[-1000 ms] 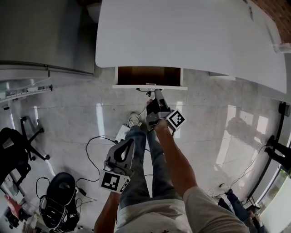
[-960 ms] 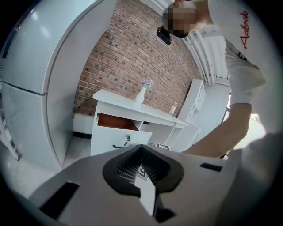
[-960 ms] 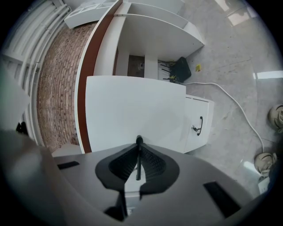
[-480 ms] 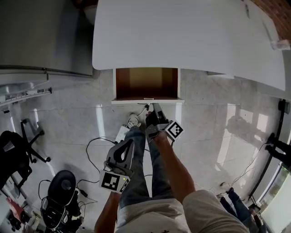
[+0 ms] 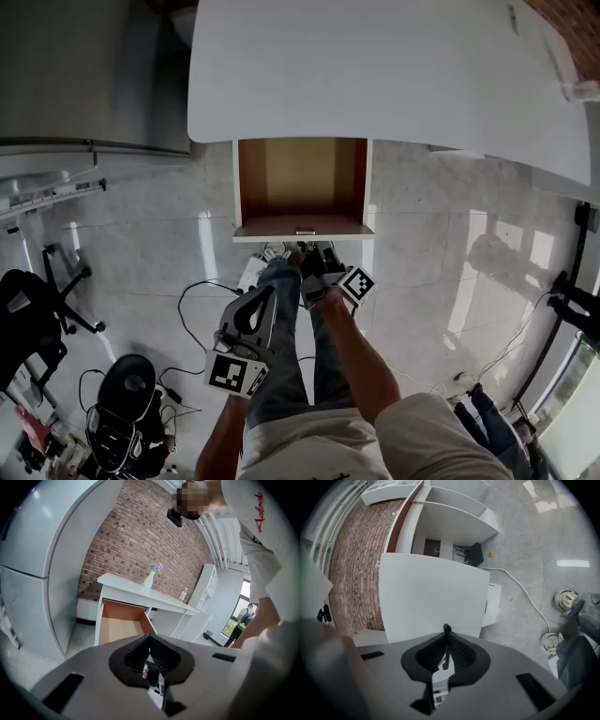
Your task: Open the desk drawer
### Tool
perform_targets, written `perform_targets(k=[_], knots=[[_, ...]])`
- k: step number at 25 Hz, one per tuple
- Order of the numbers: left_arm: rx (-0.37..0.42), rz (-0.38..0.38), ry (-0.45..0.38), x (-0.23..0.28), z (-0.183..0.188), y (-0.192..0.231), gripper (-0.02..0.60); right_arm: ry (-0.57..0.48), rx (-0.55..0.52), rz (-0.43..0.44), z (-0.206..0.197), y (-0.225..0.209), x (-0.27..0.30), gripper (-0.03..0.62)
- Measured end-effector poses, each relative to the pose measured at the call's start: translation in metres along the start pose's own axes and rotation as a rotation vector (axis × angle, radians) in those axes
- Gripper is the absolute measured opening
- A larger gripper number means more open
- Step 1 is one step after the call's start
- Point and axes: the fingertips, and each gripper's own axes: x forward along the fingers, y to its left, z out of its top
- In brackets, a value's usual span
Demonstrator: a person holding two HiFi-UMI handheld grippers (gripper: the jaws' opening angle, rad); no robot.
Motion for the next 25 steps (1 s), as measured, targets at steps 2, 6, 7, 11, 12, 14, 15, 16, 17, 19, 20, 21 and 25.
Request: perform_targets(k=[2, 6, 7, 11, 12, 14, 15, 16, 17, 19, 20, 21, 25], knots=[[-0.003, 0.000, 0.001, 0.001, 0.000, 0.001, 0.012, -0.004, 0.012, -0.021, -0.001, -0.007, -0.003, 0.037], [-0.006, -0.002, 0.004, 0.003, -0.001, 0.005, 0.012, -0.001, -0.011, -0.014, 0.002, -0.012, -0.002, 0.037], [-0.007, -0.001, 0.005, 0.004, -0.002, 0.006, 0.012, 0.001, -0.017, -0.015, 0.003, -0.014, -0.001, 0.037], [-0.014, 0.000, 0.016, 0.004, -0.005, 0.007, 0.012, -0.008, -0.022, -0.047, 0.005, -0.022, -0.002, 0.037], [-0.013, -0.001, 0.017, 0.004, -0.004, 0.007, 0.012, -0.013, -0.020, -0.047, 0.005, -0.020, -0.002, 0.037], [-0.011, -0.001, 0.016, 0.004, -0.002, 0.008, 0.012, -0.019, -0.014, -0.041, 0.004, -0.019, -0.001, 0.037], [-0.010, -0.001, 0.016, 0.005, -0.001, 0.009, 0.012, -0.019, -0.013, -0.036, 0.003, -0.018, -0.001, 0.037], [-0.008, 0.000, 0.016, 0.006, 0.000, 0.010, 0.012, -0.019, -0.014, -0.031, 0.003, -0.019, -0.001, 0.037], [-0.007, 0.000, 0.015, 0.007, 0.001, 0.010, 0.012, -0.018, -0.014, -0.027, 0.004, -0.019, -0.001, 0.037], [-0.004, 0.000, 0.013, 0.007, 0.002, 0.008, 0.012, -0.020, -0.002, -0.020, 0.004, -0.018, -0.002, 0.037], [-0.003, -0.001, 0.013, 0.008, 0.003, 0.007, 0.012, -0.022, 0.009, -0.016, 0.004, -0.017, -0.003, 0.037], [-0.002, -0.002, 0.013, 0.008, 0.003, 0.007, 0.012, -0.025, 0.021, -0.012, 0.004, -0.017, -0.003, 0.038], [-0.001, -0.006, 0.014, 0.012, 0.002, 0.003, 0.012, -0.013, 0.068, 0.022, 0.001, -0.018, -0.004, 0.065]])
